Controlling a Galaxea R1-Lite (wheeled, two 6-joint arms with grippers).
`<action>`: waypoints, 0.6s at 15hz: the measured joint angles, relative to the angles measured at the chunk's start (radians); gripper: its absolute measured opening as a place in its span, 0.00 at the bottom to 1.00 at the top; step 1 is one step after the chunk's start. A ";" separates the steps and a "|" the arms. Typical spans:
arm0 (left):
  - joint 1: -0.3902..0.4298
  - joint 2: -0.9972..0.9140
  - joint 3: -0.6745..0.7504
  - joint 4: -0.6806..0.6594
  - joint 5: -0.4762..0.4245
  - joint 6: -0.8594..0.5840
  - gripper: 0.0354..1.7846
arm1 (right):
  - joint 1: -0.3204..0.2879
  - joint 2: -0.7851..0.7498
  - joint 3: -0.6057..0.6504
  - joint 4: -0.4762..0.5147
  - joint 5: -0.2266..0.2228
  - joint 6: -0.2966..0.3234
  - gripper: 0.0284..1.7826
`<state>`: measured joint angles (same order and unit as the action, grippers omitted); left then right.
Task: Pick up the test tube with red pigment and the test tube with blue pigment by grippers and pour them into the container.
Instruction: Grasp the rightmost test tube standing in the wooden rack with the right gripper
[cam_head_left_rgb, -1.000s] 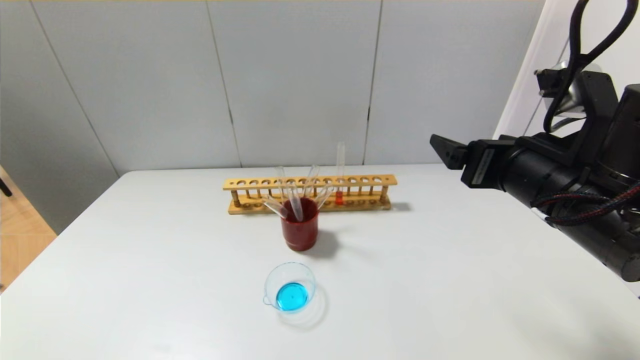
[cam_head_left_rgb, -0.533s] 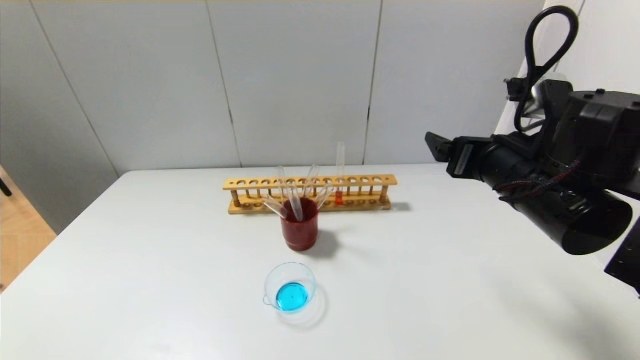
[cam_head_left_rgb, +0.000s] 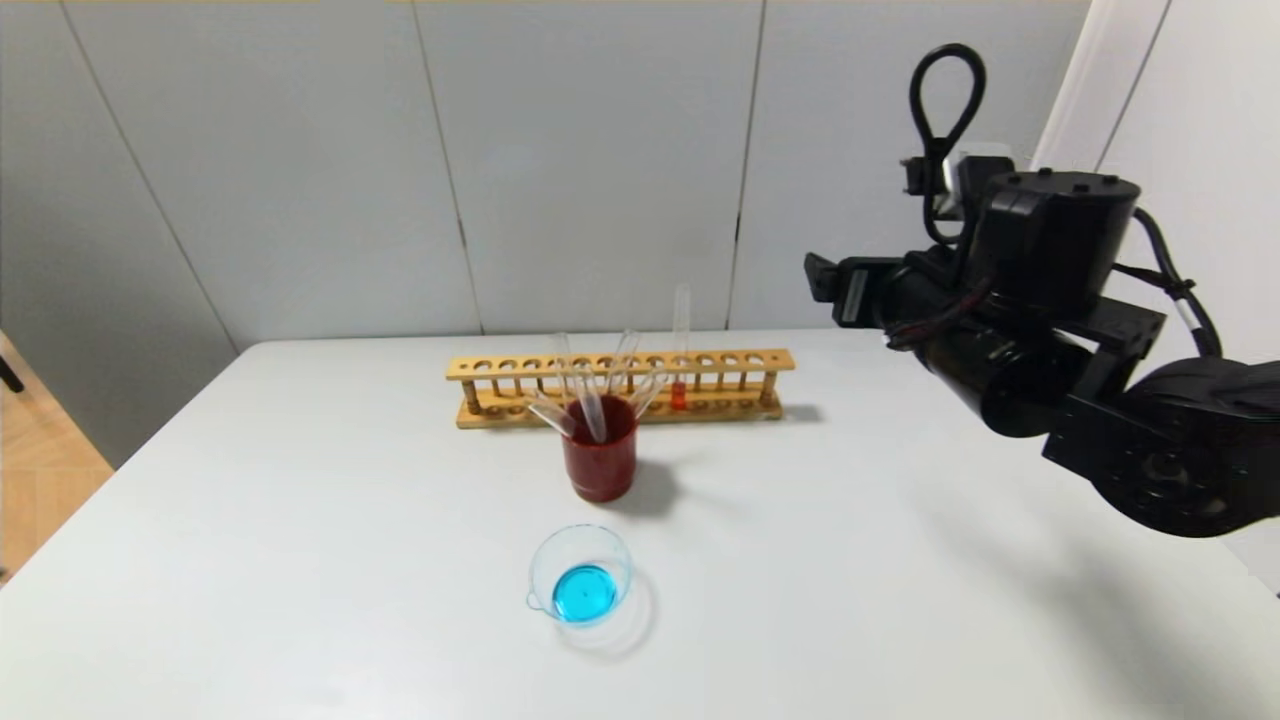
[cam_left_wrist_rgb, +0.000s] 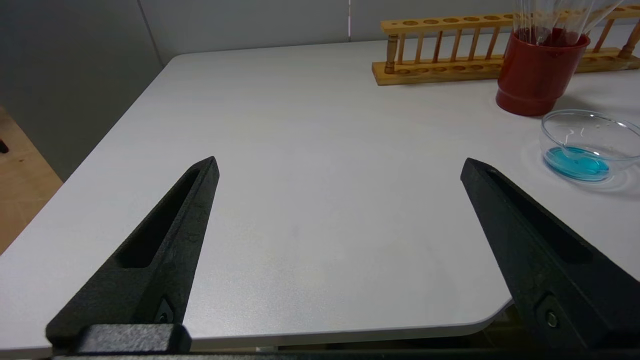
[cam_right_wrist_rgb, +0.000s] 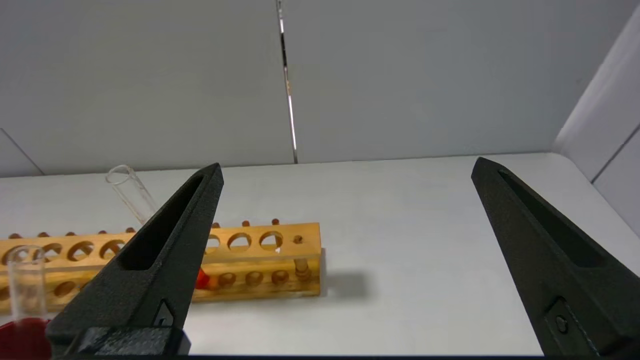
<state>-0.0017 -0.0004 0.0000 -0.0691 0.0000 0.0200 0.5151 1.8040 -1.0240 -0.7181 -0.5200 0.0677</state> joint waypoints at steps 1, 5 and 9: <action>0.000 0.000 0.000 0.000 0.000 0.000 0.96 | 0.006 0.031 -0.024 0.000 0.000 -0.016 0.97; 0.000 0.000 0.000 0.000 0.000 0.000 0.96 | 0.020 0.143 -0.157 0.014 0.005 -0.058 0.97; 0.000 0.000 0.000 0.000 0.000 0.000 0.96 | 0.026 0.220 -0.251 0.031 0.013 -0.093 0.97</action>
<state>-0.0017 -0.0004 0.0000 -0.0691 0.0000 0.0200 0.5406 2.0238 -1.2747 -0.6870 -0.5074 -0.0257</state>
